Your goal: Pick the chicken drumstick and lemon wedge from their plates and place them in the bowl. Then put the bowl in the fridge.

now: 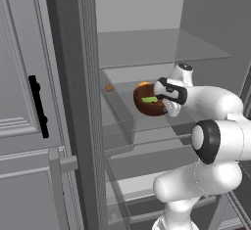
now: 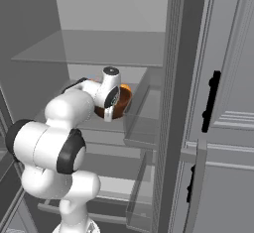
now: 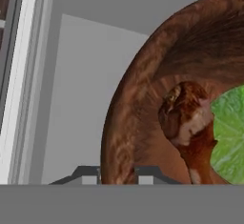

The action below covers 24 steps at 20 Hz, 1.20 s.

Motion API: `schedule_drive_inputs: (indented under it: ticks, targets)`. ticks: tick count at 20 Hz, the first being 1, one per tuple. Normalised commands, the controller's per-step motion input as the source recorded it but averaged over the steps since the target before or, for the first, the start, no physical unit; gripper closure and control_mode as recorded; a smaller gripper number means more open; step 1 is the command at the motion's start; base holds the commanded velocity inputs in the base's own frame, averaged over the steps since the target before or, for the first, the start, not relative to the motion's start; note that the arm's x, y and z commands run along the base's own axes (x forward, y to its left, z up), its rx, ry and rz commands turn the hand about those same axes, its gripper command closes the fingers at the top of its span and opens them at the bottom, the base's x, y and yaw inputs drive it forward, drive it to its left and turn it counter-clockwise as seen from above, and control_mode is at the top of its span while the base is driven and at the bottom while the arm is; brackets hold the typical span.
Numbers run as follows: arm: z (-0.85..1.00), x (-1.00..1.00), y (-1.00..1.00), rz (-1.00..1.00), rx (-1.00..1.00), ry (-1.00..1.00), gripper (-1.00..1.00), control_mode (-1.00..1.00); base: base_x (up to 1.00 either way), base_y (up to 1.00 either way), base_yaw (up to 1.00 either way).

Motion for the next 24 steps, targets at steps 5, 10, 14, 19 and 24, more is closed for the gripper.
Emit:
schedule_drive_inputs:
  ticks: [5,10,14,19,24]
  targets:
    - [-0.1,-0.08,0.0,0.0,0.0,-0.12,-1.0,-1.0,0.0,0.0,0.0]
    - [-0.09,-0.22,0.0,-0.01,0.02,-0.31,-1.0,-1.0,0.0,0.0,0.0]
    - [0.5,-0.1,0.0,-0.08,0.07,-0.11,-1.0,-1.0,0.0,0.0,0.0]
    - [0.93,-0.32,0.04,-0.12,0.01,0.01,-1.0,-1.0,0.0,0.0,0.0]
    - [0.34,-0.71,0.25,-0.17,0.02,0.03,-1.0,-1.0,0.0,0.0,0.0]
